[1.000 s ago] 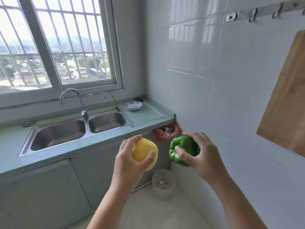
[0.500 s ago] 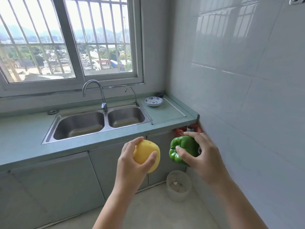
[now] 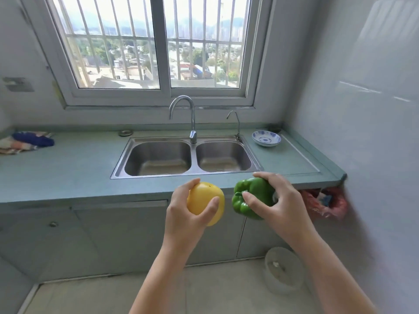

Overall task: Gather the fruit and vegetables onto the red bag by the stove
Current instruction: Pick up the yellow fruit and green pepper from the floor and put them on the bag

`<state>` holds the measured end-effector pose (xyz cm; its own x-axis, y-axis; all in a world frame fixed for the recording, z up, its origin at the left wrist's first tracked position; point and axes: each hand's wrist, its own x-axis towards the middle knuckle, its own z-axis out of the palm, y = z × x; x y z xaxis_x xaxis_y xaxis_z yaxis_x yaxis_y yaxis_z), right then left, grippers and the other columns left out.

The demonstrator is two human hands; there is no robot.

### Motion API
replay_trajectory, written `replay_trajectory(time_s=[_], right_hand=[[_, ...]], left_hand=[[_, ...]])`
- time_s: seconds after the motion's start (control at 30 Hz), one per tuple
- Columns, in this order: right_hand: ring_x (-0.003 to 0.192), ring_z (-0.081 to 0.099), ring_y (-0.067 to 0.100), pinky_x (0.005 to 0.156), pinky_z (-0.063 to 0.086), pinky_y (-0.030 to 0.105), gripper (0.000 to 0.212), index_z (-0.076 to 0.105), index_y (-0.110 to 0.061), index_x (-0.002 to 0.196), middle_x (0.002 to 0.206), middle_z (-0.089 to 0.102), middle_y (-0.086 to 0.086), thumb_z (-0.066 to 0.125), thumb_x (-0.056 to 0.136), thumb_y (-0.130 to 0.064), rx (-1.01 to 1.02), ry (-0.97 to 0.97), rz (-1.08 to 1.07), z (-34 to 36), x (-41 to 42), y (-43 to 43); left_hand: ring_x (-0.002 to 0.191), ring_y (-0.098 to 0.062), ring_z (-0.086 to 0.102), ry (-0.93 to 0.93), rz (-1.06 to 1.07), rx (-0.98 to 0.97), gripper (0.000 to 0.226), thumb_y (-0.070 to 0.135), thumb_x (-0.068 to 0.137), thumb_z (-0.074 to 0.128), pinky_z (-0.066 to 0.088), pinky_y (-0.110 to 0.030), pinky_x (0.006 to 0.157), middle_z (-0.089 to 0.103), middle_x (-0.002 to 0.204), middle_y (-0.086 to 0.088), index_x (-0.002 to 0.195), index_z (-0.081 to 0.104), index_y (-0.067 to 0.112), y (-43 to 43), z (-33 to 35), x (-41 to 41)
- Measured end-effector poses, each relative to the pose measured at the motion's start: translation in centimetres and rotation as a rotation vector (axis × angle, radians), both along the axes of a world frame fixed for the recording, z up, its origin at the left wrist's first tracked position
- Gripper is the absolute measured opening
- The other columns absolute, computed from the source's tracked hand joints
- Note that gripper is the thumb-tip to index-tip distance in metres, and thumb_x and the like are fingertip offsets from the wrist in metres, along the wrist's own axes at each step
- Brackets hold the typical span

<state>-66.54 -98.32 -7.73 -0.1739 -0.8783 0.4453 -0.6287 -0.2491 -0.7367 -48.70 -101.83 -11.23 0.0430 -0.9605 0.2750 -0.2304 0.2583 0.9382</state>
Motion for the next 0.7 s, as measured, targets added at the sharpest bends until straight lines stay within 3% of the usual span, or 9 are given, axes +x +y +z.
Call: replay_trajectory(time_s=[0.17, 0.3, 0.4, 0.57, 0.7], right_hand=[[0.096, 0.049, -0.007, 0.075, 0.036, 0.002, 0.047, 0.058, -0.028, 0.110, 0.103, 0.055, -0.016, 0.067, 0.066, -0.040, 0.024, -0.052, 0.143, -0.6, 5.2, -3.9], [0.097, 0.050, -0.004, 0.077, 0.038, 0.005, 0.044, 0.056, -0.032, 0.110, 0.104, 0.053, -0.018, 0.071, 0.068, -0.037, 0.055, -0.069, 0.281, -1.3, 9.7, -6.1], [0.097, 0.048, -0.006, 0.074, 0.036, 0.002, 0.044, 0.056, -0.032, 0.109, 0.105, 0.053, -0.017, 0.070, 0.068, -0.039, 0.066, -0.059, 0.364, -2.1, 13.1, -7.6], [0.094, 0.050, -0.002, 0.072, 0.039, 0.009, 0.040, 0.058, -0.031, 0.108, 0.104, 0.053, -0.017, 0.075, 0.071, -0.028, 0.128, -0.061, 0.520, -3.9, 19.0, -9.8], [0.092, 0.049, -0.005, 0.069, 0.036, 0.003, 0.038, 0.058, -0.032, 0.105, 0.101, 0.053, -0.017, 0.074, 0.071, -0.027, 0.130, -0.041, 0.648, -4.5, 24.1, -12.3]], left_hand=[[0.100, -0.004, 0.052, 0.021, 0.102, 0.013, 0.050, 0.033, 0.073, 0.076, 0.048, -0.026, 0.080, 0.052, 0.111, 0.017, 0.116, 0.052, 0.035, -1.2, -0.7, 5.5], [0.096, 0.004, 0.051, 0.025, 0.232, 0.017, 0.050, 0.048, 0.063, 0.067, 0.045, -0.014, 0.070, 0.050, 0.110, 0.022, 0.109, 0.049, 0.046, -0.8, -1.4, 10.1], [0.095, 0.007, 0.051, 0.048, 0.341, 0.031, 0.048, 0.047, 0.063, 0.066, 0.044, -0.012, 0.070, 0.050, 0.110, 0.022, 0.108, 0.050, 0.047, -0.2, -2.4, 13.3], [0.095, 0.013, 0.048, 0.030, 0.516, 0.058, 0.045, 0.042, 0.067, 0.070, 0.039, -0.001, 0.068, 0.051, 0.111, 0.022, 0.106, 0.050, 0.046, 0.9, -4.4, 18.5], [0.096, 0.014, 0.048, 0.025, 0.658, 0.087, 0.043, 0.046, 0.063, 0.066, 0.039, 0.000, 0.069, 0.050, 0.111, 0.025, 0.103, 0.049, 0.049, 0.8, -5.3, 22.5]])
